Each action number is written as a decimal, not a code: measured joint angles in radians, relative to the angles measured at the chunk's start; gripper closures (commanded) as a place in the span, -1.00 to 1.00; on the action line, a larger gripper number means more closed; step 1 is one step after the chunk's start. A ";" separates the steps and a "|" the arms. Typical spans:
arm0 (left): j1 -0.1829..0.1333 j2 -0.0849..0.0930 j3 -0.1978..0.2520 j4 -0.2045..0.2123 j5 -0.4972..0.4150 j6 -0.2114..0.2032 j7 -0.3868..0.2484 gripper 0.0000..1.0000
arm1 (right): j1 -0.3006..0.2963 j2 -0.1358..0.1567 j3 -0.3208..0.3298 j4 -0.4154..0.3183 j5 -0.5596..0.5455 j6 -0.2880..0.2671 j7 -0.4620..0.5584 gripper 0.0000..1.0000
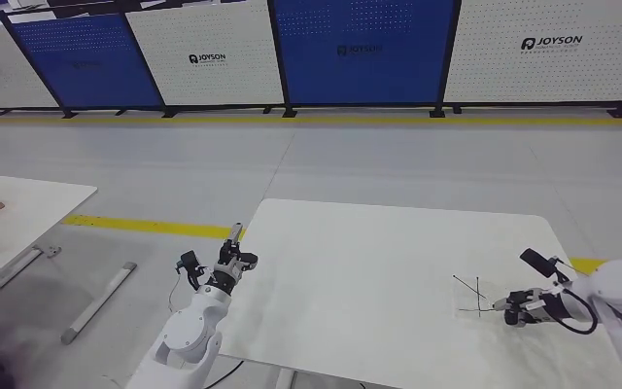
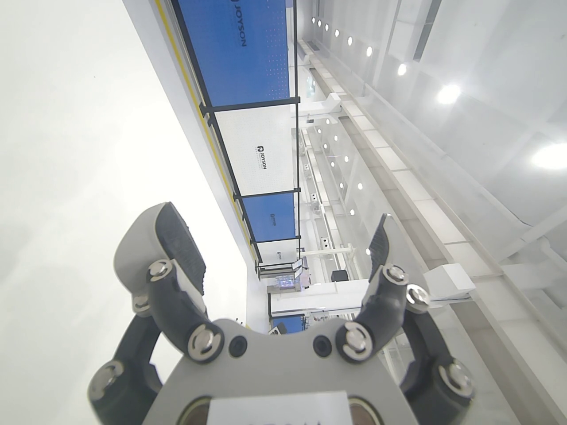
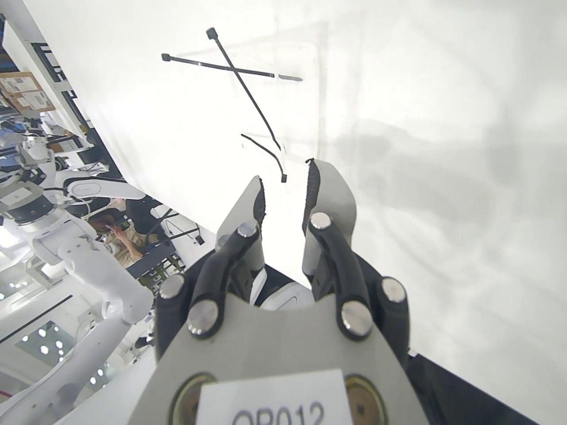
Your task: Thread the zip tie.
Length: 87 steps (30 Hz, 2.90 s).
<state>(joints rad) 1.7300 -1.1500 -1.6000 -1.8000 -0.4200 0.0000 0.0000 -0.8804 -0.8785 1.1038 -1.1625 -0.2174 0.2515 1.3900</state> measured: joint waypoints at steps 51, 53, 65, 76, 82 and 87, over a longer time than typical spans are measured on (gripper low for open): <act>0.000 0.000 0.000 0.000 0.000 0.000 0.000 -1.00 | 0.068 0.013 -0.055 0.053 0.066 -0.033 -0.011 1.00; 0.000 0.000 0.000 0.000 0.000 0.000 0.000 -1.00 | 0.043 0.022 -0.021 0.039 0.095 -0.065 -0.016 1.00; 0.000 0.000 0.000 0.000 0.000 0.000 0.000 -1.00 | -0.084 0.060 0.131 -0.030 0.216 -0.144 -0.070 1.00; 0.000 0.000 0.000 0.000 0.000 0.000 0.000 -1.00 | -0.115 0.059 0.143 -0.068 0.255 -0.198 -0.119 1.00; 0.000 0.000 0.000 0.000 0.000 0.000 0.000 -1.00 | -0.169 0.064 0.179 -0.161 0.342 -0.352 -0.116 1.00; 0.000 0.000 0.000 0.000 0.000 0.000 0.000 -1.00 | -0.171 0.063 0.174 -0.173 0.388 -0.424 -0.066 1.00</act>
<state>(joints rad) 1.7300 -1.1500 -1.6000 -1.8000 -0.4200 0.0000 0.0000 -1.0519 -0.8158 1.2779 -1.3351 0.1708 -0.1725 1.3237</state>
